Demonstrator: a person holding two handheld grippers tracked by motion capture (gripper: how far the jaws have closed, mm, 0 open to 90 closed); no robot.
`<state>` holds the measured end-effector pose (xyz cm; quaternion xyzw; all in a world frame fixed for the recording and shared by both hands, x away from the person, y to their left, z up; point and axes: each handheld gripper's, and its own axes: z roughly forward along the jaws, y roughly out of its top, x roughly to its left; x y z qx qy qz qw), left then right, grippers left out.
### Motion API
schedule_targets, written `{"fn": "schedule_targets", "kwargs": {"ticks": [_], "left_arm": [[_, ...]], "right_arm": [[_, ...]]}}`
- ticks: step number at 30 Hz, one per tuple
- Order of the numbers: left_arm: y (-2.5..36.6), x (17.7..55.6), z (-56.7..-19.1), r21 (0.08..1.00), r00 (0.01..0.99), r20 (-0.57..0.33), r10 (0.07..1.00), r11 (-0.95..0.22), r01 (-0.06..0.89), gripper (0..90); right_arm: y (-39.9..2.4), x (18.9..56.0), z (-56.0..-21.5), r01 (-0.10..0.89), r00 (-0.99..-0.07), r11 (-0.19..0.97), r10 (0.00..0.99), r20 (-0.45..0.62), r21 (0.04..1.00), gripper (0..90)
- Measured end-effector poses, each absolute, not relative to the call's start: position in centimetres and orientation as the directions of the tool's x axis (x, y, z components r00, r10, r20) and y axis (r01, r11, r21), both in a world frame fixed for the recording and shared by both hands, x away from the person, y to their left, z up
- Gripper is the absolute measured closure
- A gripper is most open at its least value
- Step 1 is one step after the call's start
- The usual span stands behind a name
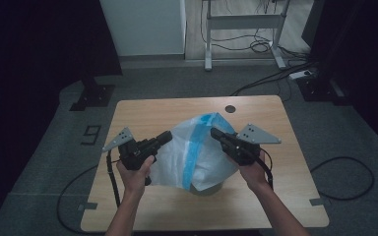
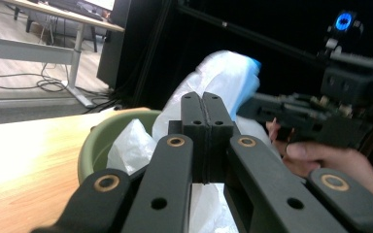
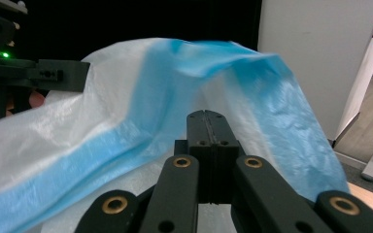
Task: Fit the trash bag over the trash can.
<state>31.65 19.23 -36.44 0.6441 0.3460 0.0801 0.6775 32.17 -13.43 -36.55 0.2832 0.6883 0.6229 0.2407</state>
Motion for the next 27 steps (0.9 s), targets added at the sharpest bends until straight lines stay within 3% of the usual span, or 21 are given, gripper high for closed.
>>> {"fn": "schedule_targets", "kwargs": {"ticks": [5, 11, 18, 21, 27], "left_arm": [[19.0, 32.2, -36.2, 0.93, 0.749, -0.358, 0.557, 0.14, 0.34, 89.8], [18.1, 31.9, -36.3, 0.936, 0.757, -0.337, 0.56, 0.114, 0.332, 89.8], [18.3, 31.7, -36.2, 0.936, 0.759, -0.34, 0.556, 0.12, 0.331, 89.8], [18.3, 31.8, -36.2, 0.936, 0.762, -0.342, 0.55, 0.122, 0.331, 89.8], [18.4, 31.9, -36.4, 0.934, 0.761, -0.347, 0.548, 0.129, 0.333, 89.8]], "right_arm": [[-14.1, 32.4, -36.4, 0.086, -0.73, 0.04, 0.682, 0.035, 0.996, 88.9], [-13.8, 31.9, -36.3, 0.072, -0.746, 0.049, 0.665, 0.021, 0.996, 72.3], [-13.2, 32.3, -36.0, 0.096, -0.744, 0.046, 0.667, 0.041, 0.994, 64.6], [-12.8, 32.7, -35.8, 0.104, -0.746, 0.038, 0.664, 0.052, 0.994, 66.8], [-12.3, 33.0, -35.7, 0.087, -0.747, 0.021, 0.663, 0.051, 0.996, 89.0]]}}
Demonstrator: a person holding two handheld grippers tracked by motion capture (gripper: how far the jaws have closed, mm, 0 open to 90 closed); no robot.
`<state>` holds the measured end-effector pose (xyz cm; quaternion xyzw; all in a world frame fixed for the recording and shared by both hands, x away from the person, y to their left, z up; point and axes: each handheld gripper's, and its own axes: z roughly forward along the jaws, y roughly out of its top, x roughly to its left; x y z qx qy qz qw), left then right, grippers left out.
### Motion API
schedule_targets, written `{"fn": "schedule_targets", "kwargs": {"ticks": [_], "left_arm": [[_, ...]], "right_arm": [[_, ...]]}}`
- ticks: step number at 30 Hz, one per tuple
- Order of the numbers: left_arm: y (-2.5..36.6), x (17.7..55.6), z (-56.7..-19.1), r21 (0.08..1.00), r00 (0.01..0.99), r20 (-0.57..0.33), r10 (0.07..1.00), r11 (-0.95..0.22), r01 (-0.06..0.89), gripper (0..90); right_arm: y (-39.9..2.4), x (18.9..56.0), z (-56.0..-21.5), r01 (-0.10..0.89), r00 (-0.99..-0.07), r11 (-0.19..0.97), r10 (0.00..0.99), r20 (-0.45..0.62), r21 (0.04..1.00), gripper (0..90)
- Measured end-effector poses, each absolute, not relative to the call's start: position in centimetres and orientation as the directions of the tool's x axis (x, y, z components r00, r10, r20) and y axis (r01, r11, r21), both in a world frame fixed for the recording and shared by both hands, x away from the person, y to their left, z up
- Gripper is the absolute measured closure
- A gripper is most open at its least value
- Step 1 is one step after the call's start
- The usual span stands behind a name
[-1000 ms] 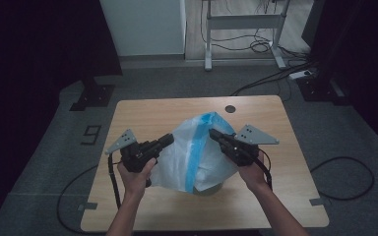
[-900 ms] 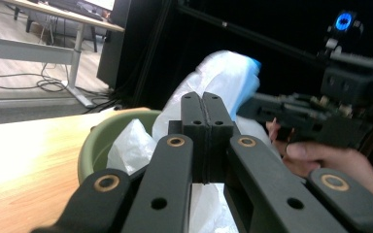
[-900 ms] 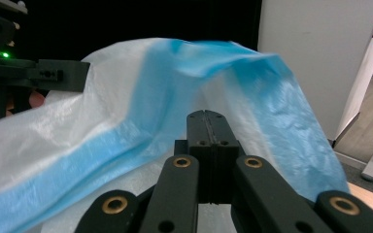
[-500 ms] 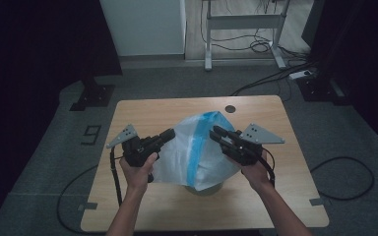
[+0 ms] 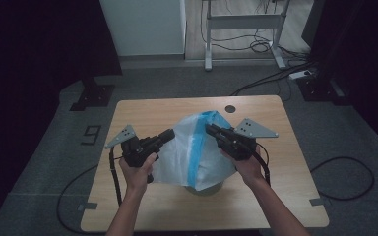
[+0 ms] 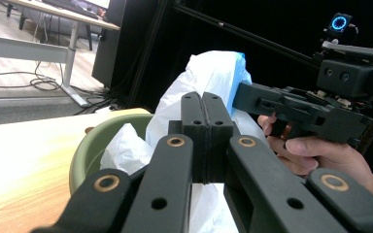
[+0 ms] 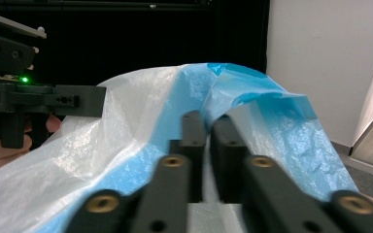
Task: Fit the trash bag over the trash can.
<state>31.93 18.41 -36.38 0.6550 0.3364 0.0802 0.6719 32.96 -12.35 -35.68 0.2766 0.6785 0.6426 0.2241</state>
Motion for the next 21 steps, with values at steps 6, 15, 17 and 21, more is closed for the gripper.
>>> {"fn": "schedule_targets", "kwargs": {"ticks": [6, 15, 17, 21], "left_arm": [[18.6, 32.2, -36.4, 0.93, 0.751, -0.361, 0.552, 0.15, 0.337, 89.8], [19.7, 32.4, -36.1, 0.916, 0.727, -0.399, 0.558, 0.221, 0.334, 89.8], [20.1, 32.4, -35.9, 0.916, 0.721, -0.401, 0.565, 0.233, 0.327, 89.8], [20.5, 32.7, -35.6, 0.912, 0.71, -0.411, 0.572, 0.252, 0.324, 89.9]], "right_arm": [[-12.5, 32.8, -35.8, 0.076, -0.761, 0.018, 0.647, 0.046, 0.997, 89.2], [-14.2, 31.7, -36.3, 0.063, -0.764, 0.021, 0.644, 0.035, 0.998, 89.3], [-14.7, 31.5, -36.3, 0.058, -0.759, 0.024, 0.65, 0.029, 0.998, 89.3], [-15.8, 31.5, -36.3, 0.061, -0.739, 0.034, 0.673, 0.022, 0.998, 89.3]]}}
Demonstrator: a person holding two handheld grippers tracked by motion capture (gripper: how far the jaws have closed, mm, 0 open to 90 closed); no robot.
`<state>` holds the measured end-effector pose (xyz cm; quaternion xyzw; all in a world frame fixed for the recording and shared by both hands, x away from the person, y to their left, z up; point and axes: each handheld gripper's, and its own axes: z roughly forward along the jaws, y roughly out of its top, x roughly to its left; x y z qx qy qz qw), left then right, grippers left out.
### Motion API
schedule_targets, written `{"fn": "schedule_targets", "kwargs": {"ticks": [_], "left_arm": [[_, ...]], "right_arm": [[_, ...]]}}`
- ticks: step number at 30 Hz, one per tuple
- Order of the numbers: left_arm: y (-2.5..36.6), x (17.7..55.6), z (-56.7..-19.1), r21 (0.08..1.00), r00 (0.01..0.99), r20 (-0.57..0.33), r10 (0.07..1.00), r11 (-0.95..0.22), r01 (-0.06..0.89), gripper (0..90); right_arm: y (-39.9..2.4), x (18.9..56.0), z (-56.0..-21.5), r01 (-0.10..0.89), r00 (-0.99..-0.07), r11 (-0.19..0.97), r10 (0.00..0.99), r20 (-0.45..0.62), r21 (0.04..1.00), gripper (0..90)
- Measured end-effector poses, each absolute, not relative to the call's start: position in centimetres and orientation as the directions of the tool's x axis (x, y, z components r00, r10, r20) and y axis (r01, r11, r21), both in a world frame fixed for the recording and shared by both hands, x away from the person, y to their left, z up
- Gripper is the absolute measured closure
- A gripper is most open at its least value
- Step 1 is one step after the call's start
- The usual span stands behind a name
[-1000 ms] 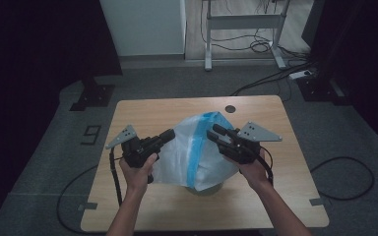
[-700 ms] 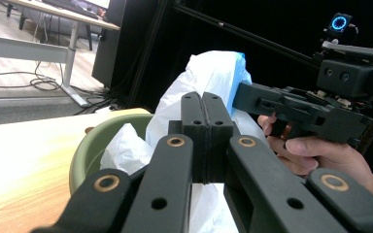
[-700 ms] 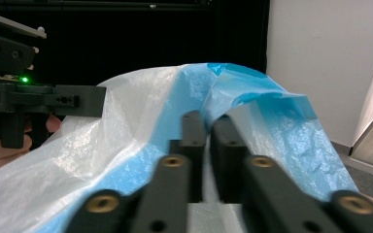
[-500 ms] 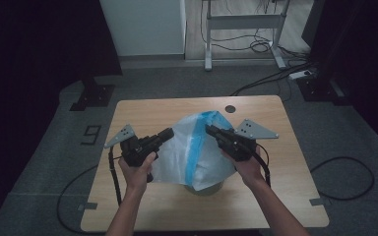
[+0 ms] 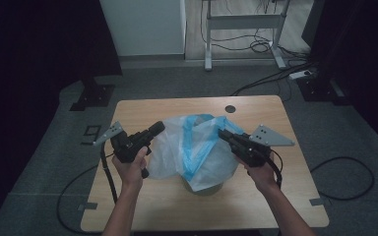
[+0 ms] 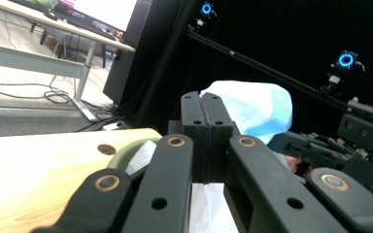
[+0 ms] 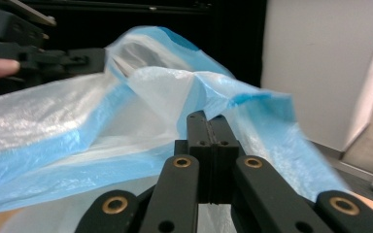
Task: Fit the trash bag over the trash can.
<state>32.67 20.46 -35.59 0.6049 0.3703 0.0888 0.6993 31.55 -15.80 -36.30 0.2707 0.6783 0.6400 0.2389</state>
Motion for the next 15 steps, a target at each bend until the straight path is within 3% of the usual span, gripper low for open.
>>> {"fn": "schedule_targets", "kwargs": {"ticks": [15], "left_arm": [[20.4, 35.0, -33.3, 0.919, 0.703, -0.393, 0.593, 0.266, 0.289, 89.9]], "right_arm": [[-18.9, 34.6, -33.4, 0.053, -0.653, 0.067, 0.757, -0.016, 0.996, 89.2]]}}
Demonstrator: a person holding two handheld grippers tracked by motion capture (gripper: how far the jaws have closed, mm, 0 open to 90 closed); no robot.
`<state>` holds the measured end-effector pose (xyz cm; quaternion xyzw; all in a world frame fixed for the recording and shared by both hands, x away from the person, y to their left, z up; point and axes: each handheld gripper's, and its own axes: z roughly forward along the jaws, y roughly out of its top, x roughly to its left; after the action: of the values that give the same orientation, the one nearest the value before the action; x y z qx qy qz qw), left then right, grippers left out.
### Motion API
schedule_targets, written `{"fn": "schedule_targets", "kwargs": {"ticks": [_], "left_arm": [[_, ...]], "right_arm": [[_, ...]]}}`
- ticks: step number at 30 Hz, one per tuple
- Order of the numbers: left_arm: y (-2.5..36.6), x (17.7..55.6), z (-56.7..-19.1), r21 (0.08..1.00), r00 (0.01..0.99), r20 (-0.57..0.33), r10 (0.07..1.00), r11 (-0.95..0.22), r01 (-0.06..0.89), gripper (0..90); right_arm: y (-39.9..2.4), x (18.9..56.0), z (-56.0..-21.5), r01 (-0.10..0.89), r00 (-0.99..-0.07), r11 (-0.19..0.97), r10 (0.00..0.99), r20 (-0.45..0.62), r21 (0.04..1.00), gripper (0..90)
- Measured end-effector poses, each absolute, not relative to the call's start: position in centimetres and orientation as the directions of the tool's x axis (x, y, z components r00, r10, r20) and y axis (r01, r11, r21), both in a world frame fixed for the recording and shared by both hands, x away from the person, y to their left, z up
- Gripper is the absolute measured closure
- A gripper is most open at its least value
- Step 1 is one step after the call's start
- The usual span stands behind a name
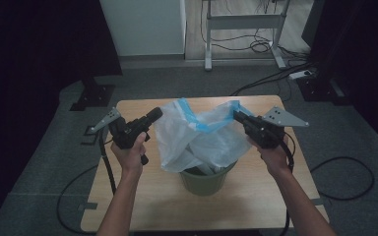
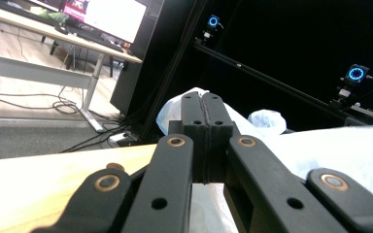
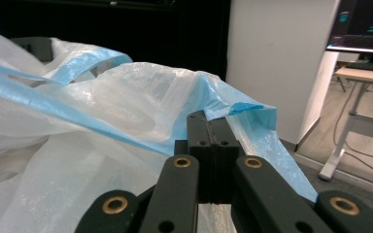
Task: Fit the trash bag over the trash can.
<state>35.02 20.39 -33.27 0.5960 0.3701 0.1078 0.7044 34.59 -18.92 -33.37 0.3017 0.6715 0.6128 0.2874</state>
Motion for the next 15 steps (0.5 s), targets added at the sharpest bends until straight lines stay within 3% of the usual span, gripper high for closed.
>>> {"fn": "schedule_targets", "kwargs": {"ticks": [7, 15], "left_arm": [[21.0, 34.4, -32.7, 0.923, 0.711, -0.383, 0.59, 0.281, 0.263, 89.9], [22.2, 31.9, -34.4, 0.934, 0.735, -0.353, 0.579, 0.265, 0.24, 89.8]], "right_arm": [[-20.8, 34.3, -31.0, 0.018, -0.636, 0.046, 0.771, -0.025, 0.999, 89.3], [-22.2, 31.4, -32.3, -0.004, -0.637, 0.051, 0.77, -0.042, 0.999, 89.3]]}}
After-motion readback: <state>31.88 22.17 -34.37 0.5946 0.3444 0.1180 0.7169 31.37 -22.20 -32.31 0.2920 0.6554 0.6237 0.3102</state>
